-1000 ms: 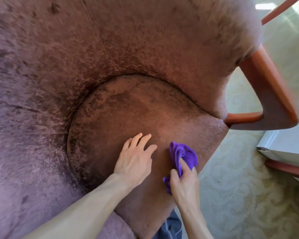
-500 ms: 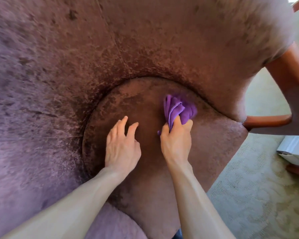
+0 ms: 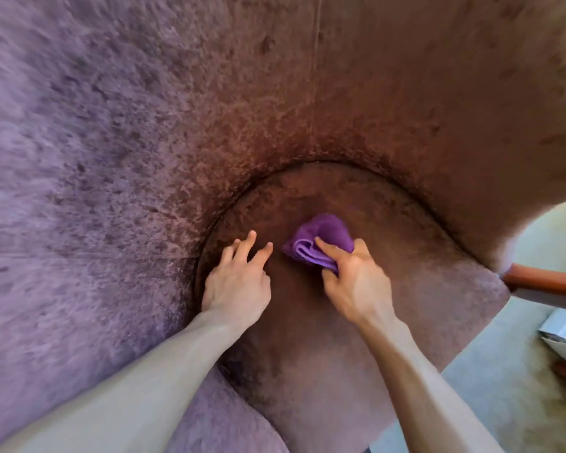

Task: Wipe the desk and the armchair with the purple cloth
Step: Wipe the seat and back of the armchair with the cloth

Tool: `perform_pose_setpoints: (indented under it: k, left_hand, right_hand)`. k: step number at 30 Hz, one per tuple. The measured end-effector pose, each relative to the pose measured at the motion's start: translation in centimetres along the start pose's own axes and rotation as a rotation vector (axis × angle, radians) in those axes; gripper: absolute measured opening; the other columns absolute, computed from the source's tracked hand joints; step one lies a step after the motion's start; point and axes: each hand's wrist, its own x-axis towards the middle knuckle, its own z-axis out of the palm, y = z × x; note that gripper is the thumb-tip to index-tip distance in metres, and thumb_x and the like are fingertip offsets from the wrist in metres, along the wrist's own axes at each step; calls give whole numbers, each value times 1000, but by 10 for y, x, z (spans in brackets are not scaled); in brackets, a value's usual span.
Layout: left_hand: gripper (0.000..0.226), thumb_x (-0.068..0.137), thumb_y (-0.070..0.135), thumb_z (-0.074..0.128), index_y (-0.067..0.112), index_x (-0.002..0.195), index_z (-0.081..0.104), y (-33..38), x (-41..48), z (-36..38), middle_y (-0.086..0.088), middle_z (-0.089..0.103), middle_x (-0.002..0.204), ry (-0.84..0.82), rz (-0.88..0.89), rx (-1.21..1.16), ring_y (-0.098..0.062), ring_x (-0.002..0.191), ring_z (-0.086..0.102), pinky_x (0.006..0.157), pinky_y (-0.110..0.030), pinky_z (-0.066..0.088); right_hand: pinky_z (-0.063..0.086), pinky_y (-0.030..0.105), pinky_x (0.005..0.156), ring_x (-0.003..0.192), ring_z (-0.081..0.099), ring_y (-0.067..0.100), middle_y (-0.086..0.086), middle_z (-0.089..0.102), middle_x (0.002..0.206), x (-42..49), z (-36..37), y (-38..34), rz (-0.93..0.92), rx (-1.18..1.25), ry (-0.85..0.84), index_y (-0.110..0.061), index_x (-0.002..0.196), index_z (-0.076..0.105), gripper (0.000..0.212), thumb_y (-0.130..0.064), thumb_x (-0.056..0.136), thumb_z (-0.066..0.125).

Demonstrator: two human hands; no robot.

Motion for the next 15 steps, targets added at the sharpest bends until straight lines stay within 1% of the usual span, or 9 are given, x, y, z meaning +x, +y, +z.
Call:
perform_pose_setpoints:
  k: [3, 5, 6, 7, 8, 10, 12, 13, 15]
  left_hand:
    - [54, 94, 31, 48, 41, 147, 42, 1, 2, -3, 9, 26, 163, 2, -8, -18, -19, 143, 28, 94, -42, 51]
    - [53, 93, 31, 51, 40, 144, 45, 5, 3, -2, 8, 29, 161, 9, -30, -36, -20, 142, 30, 91, -42, 53]
    - [52, 92, 31, 51, 40, 144, 46, 6, 3, -1, 8, 30, 161, 9, -41, -45, -20, 142, 30, 90, -41, 53]
    - [52, 92, 31, 52, 40, 143, 47, 6, 3, 0, 8, 30, 161, 9, -49, -54, -21, 142, 30, 90, -42, 53]
    - [52, 92, 31, 52, 40, 143, 48, 5, 4, 0, 8, 31, 160, 10, -52, -61, -21, 141, 30, 89, -42, 53]
    - [51, 92, 31, 53, 40, 141, 49, 4, 5, 0, 8, 33, 159, 17, -47, -63, -21, 138, 33, 85, -41, 55]
    - [49, 92, 29, 53, 40, 140, 51, 3, 7, -1, 8, 35, 157, 27, -51, -69, -21, 136, 35, 83, -41, 56]
    - [48, 92, 29, 53, 40, 139, 52, 4, 6, -1, 9, 35, 157, 30, -57, -77, -20, 135, 36, 82, -41, 56]
    - [48, 93, 28, 53, 41, 140, 52, 4, 7, 0, 10, 35, 157, 36, -55, -83, -19, 135, 36, 82, -40, 56]
  right_hand:
    - [52, 44, 88, 101, 62, 44, 15, 52, 123, 18, -34, 32, 209, 112, 299, -43, 143, 54, 57, -29, 88, 61]
    - [49, 46, 89, 99, 60, 48, 24, 53, 121, 30, -39, 35, 321, 174, 414, -25, 130, 63, 43, -28, 87, 57]
    - [48, 47, 88, 99, 59, 50, 26, 52, 120, 37, -36, 30, 356, 173, 407, -17, 122, 64, 36, -28, 88, 56]
    - [47, 47, 88, 100, 59, 51, 28, 51, 121, 41, -31, 22, 372, 164, 353, -13, 120, 63, 34, -27, 90, 57]
    - [47, 47, 91, 103, 59, 52, 28, 49, 124, 43, -24, 14, 376, 162, 279, -13, 126, 62, 36, -26, 92, 58]
    - [47, 45, 96, 108, 59, 50, 28, 49, 130, 46, -16, 3, 375, 165, 185, -22, 139, 57, 46, -26, 93, 59]
    - [47, 42, 96, 110, 60, 47, 26, 55, 125, 48, -20, 1, 284, 138, 121, -28, 135, 60, 43, -28, 91, 59]
    - [47, 40, 95, 111, 60, 45, 24, 58, 120, 47, -25, 4, 213, 119, 46, -31, 129, 63, 40, -29, 90, 59]
    - [47, 39, 99, 116, 60, 41, 18, 61, 124, 46, -39, 11, 111, 84, -35, -42, 133, 61, 46, -32, 88, 60]
